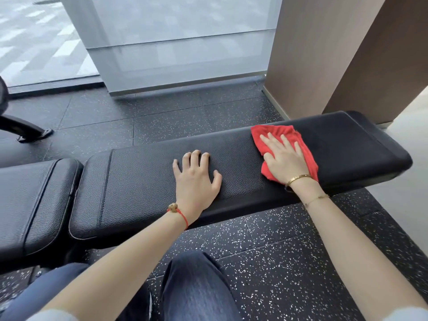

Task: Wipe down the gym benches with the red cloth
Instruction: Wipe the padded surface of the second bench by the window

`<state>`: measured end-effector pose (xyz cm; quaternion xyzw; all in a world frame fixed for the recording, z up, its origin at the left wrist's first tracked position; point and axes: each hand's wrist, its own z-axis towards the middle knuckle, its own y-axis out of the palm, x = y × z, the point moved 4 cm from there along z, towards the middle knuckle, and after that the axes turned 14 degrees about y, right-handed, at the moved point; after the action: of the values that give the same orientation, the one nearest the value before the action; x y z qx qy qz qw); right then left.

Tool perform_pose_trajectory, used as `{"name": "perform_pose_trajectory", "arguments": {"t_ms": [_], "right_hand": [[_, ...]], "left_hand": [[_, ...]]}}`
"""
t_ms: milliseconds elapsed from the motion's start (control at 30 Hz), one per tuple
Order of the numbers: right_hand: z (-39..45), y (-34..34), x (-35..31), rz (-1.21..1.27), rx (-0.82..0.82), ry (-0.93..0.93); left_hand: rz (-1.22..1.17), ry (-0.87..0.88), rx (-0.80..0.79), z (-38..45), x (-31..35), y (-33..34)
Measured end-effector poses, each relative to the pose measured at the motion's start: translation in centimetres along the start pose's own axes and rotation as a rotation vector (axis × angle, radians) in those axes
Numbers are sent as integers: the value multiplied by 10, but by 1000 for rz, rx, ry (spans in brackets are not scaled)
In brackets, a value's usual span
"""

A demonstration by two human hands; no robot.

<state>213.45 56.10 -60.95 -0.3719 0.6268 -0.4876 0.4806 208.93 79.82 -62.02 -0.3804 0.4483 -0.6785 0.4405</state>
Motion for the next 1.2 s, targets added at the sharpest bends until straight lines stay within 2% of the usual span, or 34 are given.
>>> {"name": "perform_pose_trajectory", "arguments": {"t_ms": [100, 200, 433, 600, 967, 1033, 1200], "right_hand": [[16, 2, -15, 8, -1, 70], [16, 6, -35, 18, -12, 60], [-14, 26, -96, -2, -42, -159], [-32, 39, -145, -12, -78, -289], [-134, 85, -311, -70, -157, -738], [-156, 90, -317, -80, -160, -821], [-162, 84, -285, -84, -167, -949]], "left_hand": [[-6, 0, -1, -1, 1, 0], [-29, 4, -11, -1, 0, -1], [-43, 39, -50, -7, -12, -10], [14, 61, -26, -20, -69, -41], [120, -274, 120, -124, -220, -102], [126, -317, 125, -141, -240, -106], [149, -367, 110, -161, -272, -105]]}}
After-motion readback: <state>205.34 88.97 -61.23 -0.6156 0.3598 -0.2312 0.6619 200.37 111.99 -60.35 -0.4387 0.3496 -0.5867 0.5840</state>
